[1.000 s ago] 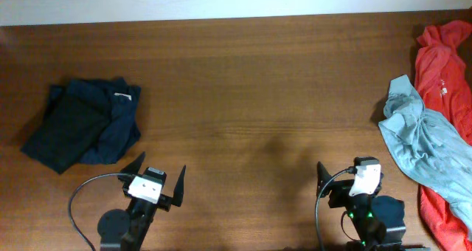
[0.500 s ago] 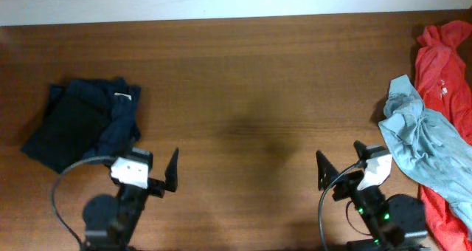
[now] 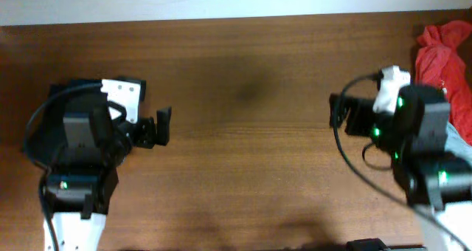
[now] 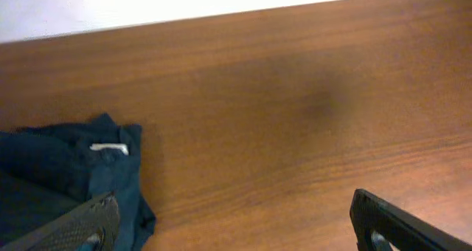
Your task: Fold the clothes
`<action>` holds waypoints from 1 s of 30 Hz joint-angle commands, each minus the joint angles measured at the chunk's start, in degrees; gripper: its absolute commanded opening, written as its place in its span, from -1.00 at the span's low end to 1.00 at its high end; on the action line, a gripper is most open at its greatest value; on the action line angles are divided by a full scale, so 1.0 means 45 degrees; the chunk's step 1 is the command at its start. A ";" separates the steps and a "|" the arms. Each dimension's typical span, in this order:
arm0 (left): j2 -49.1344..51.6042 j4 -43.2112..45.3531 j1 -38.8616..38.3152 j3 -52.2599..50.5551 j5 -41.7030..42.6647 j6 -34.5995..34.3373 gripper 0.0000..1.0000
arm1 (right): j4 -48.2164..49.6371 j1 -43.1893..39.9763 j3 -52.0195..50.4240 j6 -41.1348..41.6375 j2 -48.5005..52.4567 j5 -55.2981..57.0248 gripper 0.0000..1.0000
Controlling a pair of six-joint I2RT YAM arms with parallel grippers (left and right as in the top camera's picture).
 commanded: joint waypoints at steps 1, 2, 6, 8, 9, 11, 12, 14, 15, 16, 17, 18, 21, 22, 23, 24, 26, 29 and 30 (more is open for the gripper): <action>0.0695 -0.0413 -0.0039 0.0335 0.0529 -0.0209 0.99 | -0.1103 -0.0092 0.0748 -0.0175 0.1608 -0.0121 0.97; 0.0801 -0.0423 -0.0039 0.0335 0.0529 -0.0209 0.99 | -0.1263 -0.0102 0.0772 -0.0175 0.1972 -0.0063 0.97; 0.1001 -0.0272 -0.0039 0.0335 0.0525 -0.0209 0.99 | -0.1520 -0.0714 0.0792 0.0884 0.3094 0.1112 0.97; 0.0996 -0.0141 -0.0039 0.0340 0.0520 -0.0209 0.99 | -0.1719 -0.1564 0.0967 0.1671 0.3604 0.1171 0.97; 0.0996 -0.0083 -0.0039 0.0340 0.0520 -0.0209 0.99 | -0.1758 -0.2123 0.1098 0.1875 0.3886 0.1180 0.98; 0.1001 -0.0073 -0.0039 0.0340 0.0520 -0.0209 0.99 | -0.1763 -0.3308 0.1389 0.2040 0.4459 0.1117 0.97; 0.1001 -0.0078 -0.0039 0.0340 0.0520 -0.0209 0.99 | -0.1758 -0.3842 0.1535 0.2132 0.4731 0.1132 0.97; 0.1015 -0.0073 -0.0039 0.0340 0.0525 -0.0209 0.98 | -0.1676 -0.5022 0.1875 0.2317 0.5387 0.1107 0.97; 0.1035 -0.0073 -0.0044 0.0340 0.0554 -0.0223 0.99 | -0.1569 -0.5523 0.2016 0.2365 0.5712 0.1001 0.97; 0.1122 -0.0083 -0.0078 0.0340 0.0729 -0.0267 0.99 | -0.1258 -0.6411 0.2297 0.2351 0.6411 0.0534 0.97; 0.1166 -0.0092 -0.0102 0.0340 0.0835 -0.0267 0.98 | -0.1161 -0.6664 0.2395 0.2351 0.6654 0.0384 0.97; 0.1248 -0.0112 -0.0141 0.0340 0.1015 -0.0262 0.99 | -0.1039 -0.6960 0.2501 0.2346 0.6989 0.0194 0.99; 0.1647 -0.0155 -0.0369 0.0340 0.1044 -0.0253 0.98 | -0.0374 -0.7519 0.2623 0.2346 0.7966 0.0165 1.00; 0.1821 -0.0155 -0.0452 0.0340 0.1049 -0.0253 0.98 | -0.0117 -0.7597 0.2623 0.2346 0.8272 0.0170 1.00; 0.1982 -0.0151 -0.0525 0.0340 0.1054 -0.0257 0.99 | 0.0121 -0.7621 0.2623 0.2346 0.8587 0.0214 1.00; 0.2137 -0.0160 -0.0602 0.0340 0.1054 -0.0257 0.98 | 0.0418 -0.7616 0.2623 0.2341 0.8956 0.0277 1.00; 0.2331 -0.0204 -0.0738 0.0340 0.1069 -0.0257 0.98 | 0.0991 -0.7616 0.2623 0.2346 0.9564 0.0316 0.99; 0.2404 -0.0204 -0.0937 0.0340 0.1054 -0.0253 0.98 | 0.2152 -0.7616 0.2623 0.2341 1.0569 0.0311 0.98; 0.2404 -0.0165 -0.0971 0.0340 0.1049 -0.0253 0.98 | 0.2448 -0.7616 0.2623 0.2346 1.0856 0.0291 0.98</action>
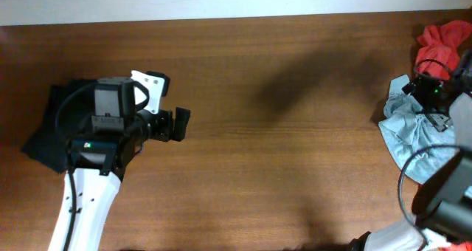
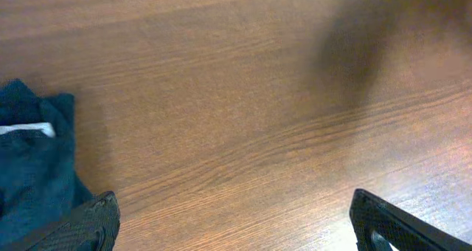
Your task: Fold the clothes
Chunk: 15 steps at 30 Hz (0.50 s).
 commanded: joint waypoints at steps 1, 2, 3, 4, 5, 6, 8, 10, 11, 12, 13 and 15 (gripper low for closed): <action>-0.0034 0.0019 -0.0185 0.0194 0.0238 -0.0165 0.98 | 0.0631 0.0049 0.0209 0.0092 0.0991 -0.0175 0.98; -0.0034 0.0015 -0.0185 0.0204 0.0238 -0.0165 0.99 | 0.0675 0.0049 0.0209 0.0102 0.1248 -0.0180 1.00; -0.0034 0.0015 -0.0180 0.0204 0.0233 -0.0165 0.98 | 0.0675 0.0053 0.0209 0.0102 0.1477 -0.0180 0.94; -0.0034 0.0015 -0.0180 0.0204 0.0238 -0.0165 0.99 | 0.0670 0.0073 0.0209 0.0097 0.1705 -0.0175 0.90; -0.0034 0.0044 -0.0180 0.0204 0.0233 -0.0165 0.98 | 0.0656 0.0087 0.0209 0.0102 0.1933 -0.0180 0.79; -0.0034 0.0078 -0.0180 0.0204 0.0238 -0.0165 0.99 | 0.0597 0.0087 0.0209 0.0102 0.2108 -0.0189 0.39; -0.0034 0.0155 -0.0180 0.0204 0.0151 -0.0165 0.98 | 0.0316 0.0083 0.0209 0.0102 0.2254 -0.0291 -0.75; -0.0034 0.0170 -0.0180 0.0204 0.0039 -0.0155 0.98 | 0.0117 0.0083 0.0257 0.0005 0.1996 -0.0612 -0.92; -0.0034 0.0170 -0.0180 0.0204 0.0039 -0.0155 0.98 | 0.0010 0.0083 0.0301 -0.0029 0.1831 -0.0612 -0.92; -0.0034 0.0170 -0.0180 0.0204 0.0039 -0.0155 0.98 | -0.0155 0.0083 0.0398 -0.0049 0.1564 -0.0612 -0.92; -0.0034 0.0189 -0.0180 0.0204 0.0039 -0.0155 0.99 | -0.0301 0.0087 0.0500 -0.0049 0.1239 -0.0612 -0.92; -0.0034 0.0243 -0.0180 0.0204 0.0044 -0.0160 0.99 | -0.0665 0.0087 0.0782 -0.0049 0.0432 -0.0699 -0.92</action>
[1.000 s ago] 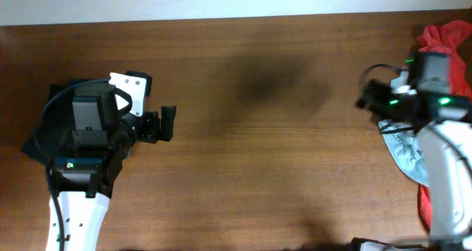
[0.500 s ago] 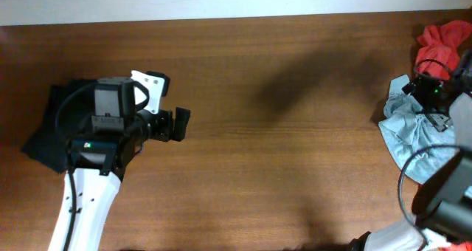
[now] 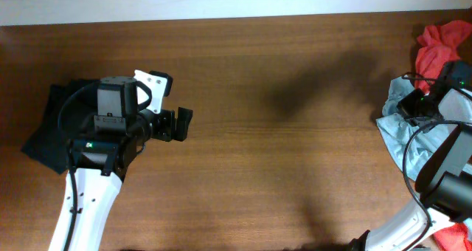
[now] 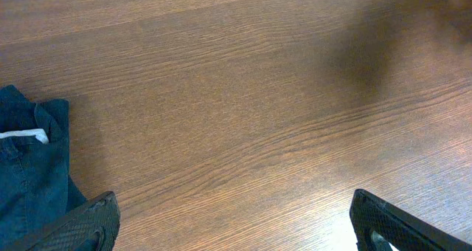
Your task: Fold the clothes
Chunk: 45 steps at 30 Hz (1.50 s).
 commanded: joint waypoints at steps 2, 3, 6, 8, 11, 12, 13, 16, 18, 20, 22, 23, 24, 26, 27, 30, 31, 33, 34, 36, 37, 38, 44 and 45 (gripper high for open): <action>-0.0044 0.0175 -0.0039 0.0199 0.0053 -0.0160 0.98 | -0.0617 0.0068 0.1093 -0.0170 -0.2501 -0.0787 -0.92; -0.0044 0.0223 -0.0039 0.0199 0.0053 -0.0155 0.98 | -0.0816 0.0102 0.1350 -0.0175 -0.3026 -0.1127 -0.92; -0.0044 0.0311 -0.0039 0.0199 0.0058 -0.0165 0.98 | -0.1015 0.0335 0.2249 -0.0942 -0.4697 -0.3497 -0.92; -0.0044 0.0321 -0.0039 0.0209 0.0058 -0.0160 0.99 | -0.1030 0.0622 0.2977 -0.1030 -0.5770 -0.4289 -0.92; -0.0044 0.0321 -0.0039 0.0209 0.0058 -0.0160 0.98 | -0.1030 0.1423 0.3963 -0.1035 -0.7048 -0.4231 -0.92; -0.0044 0.0321 -0.0039 0.0209 0.0058 -0.0160 0.99 | -0.1035 0.1797 0.4226 -0.1054 -0.7378 -0.4090 -0.92; -0.0044 0.0321 -0.0039 0.0209 0.0058 -0.0160 0.99 | -0.1025 0.2195 0.4405 -0.1151 -0.7674 -0.3944 -0.92; -0.0044 0.0350 -0.0039 0.0248 0.0053 -0.0126 0.99 | -0.1049 0.3279 0.4512 -0.1180 -0.8262 -0.2953 -0.92; -0.0044 0.0335 -0.0039 0.0408 0.0053 -0.0112 0.99 | -0.1103 0.3920 0.4512 -0.1268 -0.8378 -0.2628 -0.92; -0.0049 0.0262 -0.0039 0.0695 0.0058 -0.0112 0.98 | -0.1088 0.4454 0.4512 -0.1642 -0.8359 -0.2676 -0.92; -0.0049 0.0155 -0.0039 0.1049 0.0058 -0.0112 0.98 | -0.1253 0.4969 0.4512 -0.1904 -0.8286 -0.2788 -0.92; -0.0049 0.0078 -0.0039 0.1229 0.0058 -0.0112 0.98 | -0.1350 0.5246 0.4512 -0.2021 -0.8262 -0.2929 -0.92; -0.0049 -0.0010 -0.0039 0.1443 0.0053 -0.0112 0.98 | -0.1418 0.5523 0.4512 -0.2278 -0.8213 -0.3021 -0.92; -0.0044 -0.0131 -0.0039 0.1763 0.0058 -0.0112 0.98 | -0.1472 0.6086 0.4512 -0.2929 -0.8194 -0.3060 -0.92; -0.0044 -0.0194 -0.0039 0.1923 0.0063 -0.0112 0.99 | -0.1472 0.6373 0.4512 -0.3298 -0.8194 -0.3060 -0.92; -0.0044 -0.0311 -0.0044 0.2200 0.0670 -0.0112 0.99 | -0.1457 0.7208 0.4512 -0.4367 -0.8213 -0.3147 -0.92; -0.0044 -0.0306 -0.0044 0.2220 0.1137 -0.0112 0.99 | -0.1447 0.7461 0.4512 -0.4556 -0.8213 -0.3201 -0.92; -0.0044 -0.0311 -0.0044 0.2220 0.2089 -0.0112 0.98 | -0.1355 0.7849 0.4512 -0.4575 -0.8208 -0.3215 -0.92; -0.0044 -0.0345 -0.0063 0.2220 0.2482 -0.0092 0.98 | -0.1292 0.8038 0.4512 -0.4575 -0.8208 -0.3254 -0.92; -0.0044 -0.0364 -0.0126 0.2220 0.3021 0.0141 0.98 | -0.1064 0.8354 0.4512 -0.4585 -0.8223 -0.3623 -0.92; -0.0044 -0.0359 -0.0180 0.2220 0.3259 0.0306 0.98 | -0.0923 0.8476 0.4517 -0.4629 -0.8223 -0.3954 -0.92; -0.0029 -0.0355 -0.0277 0.2220 0.3468 0.0520 0.98 | -0.0801 0.8573 0.4517 -0.4731 -0.8247 -0.4318 -0.92; -0.0019 -0.0335 -0.1336 0.2220 0.4177 0.1860 0.99 | -0.0257 0.9015 0.4517 -0.4954 -0.8480 -0.6460 -0.92; -0.0005 -0.0321 -0.1545 0.2220 0.4158 0.2157 0.98 | -0.0170 0.9044 0.4517 -0.5207 -0.8553 -0.6951 -0.91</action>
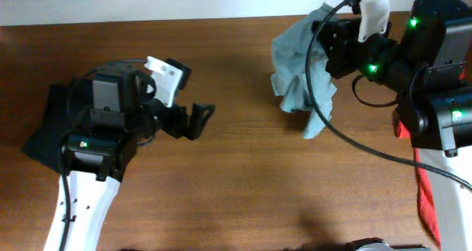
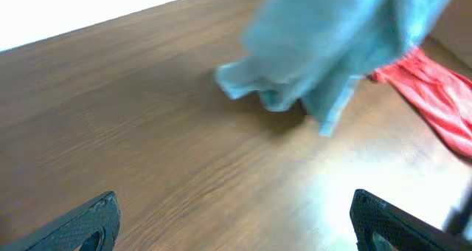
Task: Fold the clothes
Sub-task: 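Grasp the light-blue t-shirt with the right gripper and lift it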
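A light blue garment (image 1: 301, 68) hangs bunched over the table's far right-centre. My right gripper (image 1: 327, 43) is shut on its top, the fingertips buried in cloth. In the left wrist view the same garment (image 2: 332, 52) dangles blurred above the wood. My left gripper (image 1: 195, 96) stands open at the left with nothing between its fingers (image 2: 82, 223), pointed toward the garment. A dark blue garment (image 1: 40, 133) lies folded under the left arm. A red garment (image 1: 424, 199) lies along the right edge, and its cloth (image 2: 435, 96) shows behind the blue one.
The brown wooden table (image 1: 243, 184) ends at a pale wall strip (image 1: 147, 0) along the far side. The right arm's body and cable (image 1: 354, 144) hang over the table's right part.
My right gripper was down on the light blue garment at the table's right edge. Now it holds that garment lifted farther left and toward the far edge. My left gripper has swung toward it, still open.
Both arms first sat back near the front, with the dark blue garment beside the left gripper. Then the right arm was at the pile on the right edge, over the light blue garment. Now that garment hangs from the right gripper above the table.
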`<action>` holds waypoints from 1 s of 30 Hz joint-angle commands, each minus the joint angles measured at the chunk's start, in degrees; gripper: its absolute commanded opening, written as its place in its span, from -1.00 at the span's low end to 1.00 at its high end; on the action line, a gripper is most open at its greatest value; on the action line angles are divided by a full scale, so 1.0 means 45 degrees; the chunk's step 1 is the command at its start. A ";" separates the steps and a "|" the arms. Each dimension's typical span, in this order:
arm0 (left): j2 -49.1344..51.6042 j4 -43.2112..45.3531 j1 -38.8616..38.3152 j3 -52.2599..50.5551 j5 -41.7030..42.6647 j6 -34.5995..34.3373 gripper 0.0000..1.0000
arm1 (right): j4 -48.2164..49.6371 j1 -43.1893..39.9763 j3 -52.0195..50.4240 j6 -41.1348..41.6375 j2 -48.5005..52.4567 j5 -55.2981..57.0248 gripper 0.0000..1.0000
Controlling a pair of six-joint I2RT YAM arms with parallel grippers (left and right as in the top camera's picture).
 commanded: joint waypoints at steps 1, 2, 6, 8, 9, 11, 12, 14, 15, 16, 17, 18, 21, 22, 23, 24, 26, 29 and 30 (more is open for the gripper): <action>-0.0010 0.0053 -0.0709 0.0262 0.0792 0.1491 0.98 | 0.0340 0.0233 0.0102 -0.0665 -0.0661 -0.2152 -0.91; 0.0015 0.0102 -0.0913 0.0262 0.0787 0.1787 0.98 | 0.0408 0.0233 0.0102 -0.0665 -0.0767 -0.2433 -0.91; 0.0044 0.0505 -0.1486 0.0262 0.0767 0.2021 0.98 | 0.0476 0.0233 0.0102 -0.0665 -0.1341 -0.2778 -0.91; 0.0044 0.0699 -0.1603 0.0262 0.0442 0.2016 0.98 | 0.0486 0.0233 0.0102 -0.0665 -0.1685 -0.2778 -0.91; 0.0044 0.0772 -0.1603 0.0262 0.0335 0.2016 0.99 | 0.0500 0.0233 0.0102 -0.0665 -0.1865 -0.2778 -0.90; 0.0087 0.0894 -0.1603 0.0262 0.0306 0.2016 0.98 | 0.0525 0.0233 0.0102 -0.0665 -0.2220 -0.2783 -0.90; 0.0112 0.0981 -0.1603 0.0262 0.0311 0.2016 0.98 | 0.0525 0.0233 0.0102 -0.0665 -0.2390 -0.2783 -0.90; 0.0180 0.1137 -0.1603 0.0262 0.0359 0.2011 0.98 | 0.0525 0.0233 0.0102 -0.0665 -0.2686 -0.3002 -0.91; 0.0199 0.1190 -0.1603 0.0262 0.0423 0.2011 0.98 | 0.0525 0.0233 0.0102 -0.0665 -0.2807 -0.3215 -0.90; 0.0199 0.1209 -0.1603 0.0262 0.0607 0.2006 0.98 | 0.0534 0.0233 0.0102 -0.0670 -0.2919 -0.3487 -0.90; 0.0199 0.1248 -0.1603 0.0262 0.0923 0.2006 0.99 | 0.0539 0.0233 0.0102 -0.0665 -0.3007 -0.3721 -0.90; 0.0199 0.1311 -0.1603 0.0262 0.1370 0.2011 0.98 | 0.0539 0.0233 0.0102 -0.0670 -0.3070 -0.3847 -0.90; 0.0199 0.1574 -0.1603 0.0262 0.2647 0.2011 0.99 | 0.0539 0.0233 0.0102 -0.0665 -0.3152 -0.4133 -0.90; 0.0199 0.1661 -0.1603 0.0262 0.2924 0.2011 0.98 | 0.0573 0.0233 0.0102 -0.0670 -0.3152 -0.4362 -0.90; 0.0199 0.1749 -0.1603 0.0262 0.3143 0.2011 0.99 | 0.0627 0.0233 0.0102 -0.0665 -0.3152 -0.4619 -0.90; 0.0199 0.1792 -0.1608 0.0262 0.3245 0.2011 0.98 | 0.0733 0.0233 0.0102 -0.0665 -0.3152 -0.5076 -0.90; 0.0209 0.1787 -0.1608 0.0262 0.3274 0.2016 0.98 | 0.0923 0.0233 0.0102 -0.0665 -0.3113 -0.5731 -0.90; 0.0262 0.1797 -0.1608 0.0262 0.3381 0.2016 0.98 | 0.1205 0.0233 0.0102 -0.0665 -0.3065 -0.6105 -0.90; 0.0296 0.1831 -0.1632 0.0262 0.3492 0.2016 0.98 | 0.1263 0.0228 0.0102 -0.0670 -0.3055 -0.6101 -0.90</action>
